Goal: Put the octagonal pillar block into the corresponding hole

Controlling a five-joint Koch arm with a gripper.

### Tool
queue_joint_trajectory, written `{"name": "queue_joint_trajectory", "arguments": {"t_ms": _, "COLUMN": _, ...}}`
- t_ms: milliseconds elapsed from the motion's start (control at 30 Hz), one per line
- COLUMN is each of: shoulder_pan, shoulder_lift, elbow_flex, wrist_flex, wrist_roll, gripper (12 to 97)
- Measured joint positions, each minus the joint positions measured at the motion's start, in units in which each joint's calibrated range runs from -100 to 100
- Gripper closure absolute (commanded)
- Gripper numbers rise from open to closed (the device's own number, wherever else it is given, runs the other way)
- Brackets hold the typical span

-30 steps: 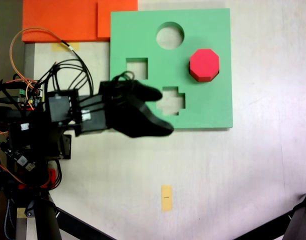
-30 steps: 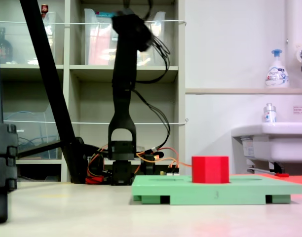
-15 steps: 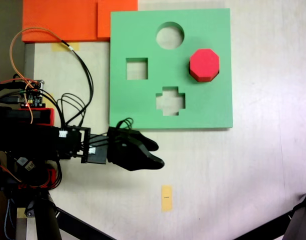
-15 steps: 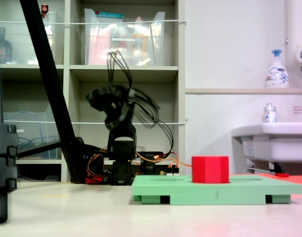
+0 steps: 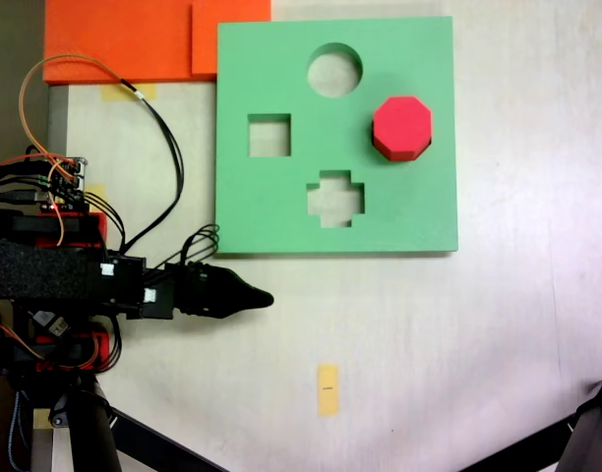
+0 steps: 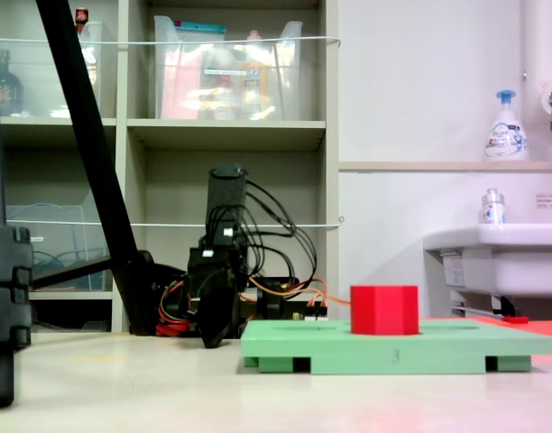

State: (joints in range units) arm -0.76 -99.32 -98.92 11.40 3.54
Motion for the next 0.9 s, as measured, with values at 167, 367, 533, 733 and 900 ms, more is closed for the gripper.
{"name": "queue_joint_trajectory", "arguments": {"t_ms": 167, "shoulder_pan": 0.8, "shoulder_lift": -0.3, "elbow_flex": 0.0, "wrist_flex": -2.1, "wrist_roll": -0.2, "gripper": 59.6}}
{"name": "queue_joint_trajectory", "arguments": {"t_ms": 367, "shoulder_pan": 0.8, "shoulder_lift": -0.3, "elbow_flex": 0.0, "wrist_flex": -2.1, "wrist_roll": -0.2, "gripper": 59.6}}
{"name": "queue_joint_trajectory", "arguments": {"t_ms": 533, "shoulder_pan": 0.9, "shoulder_lift": -0.3, "elbow_flex": 0.0, "wrist_flex": -2.1, "wrist_roll": -0.2, "gripper": 59.6}}
{"name": "queue_joint_trajectory", "arguments": {"t_ms": 733, "shoulder_pan": 0.9, "shoulder_lift": -0.3, "elbow_flex": 0.0, "wrist_flex": -2.3, "wrist_roll": -0.2, "gripper": 59.6}}
{"name": "queue_joint_trajectory", "arguments": {"t_ms": 900, "shoulder_pan": 0.9, "shoulder_lift": -0.3, "elbow_flex": 0.0, "wrist_flex": -2.3, "wrist_roll": -0.2, "gripper": 59.6}}
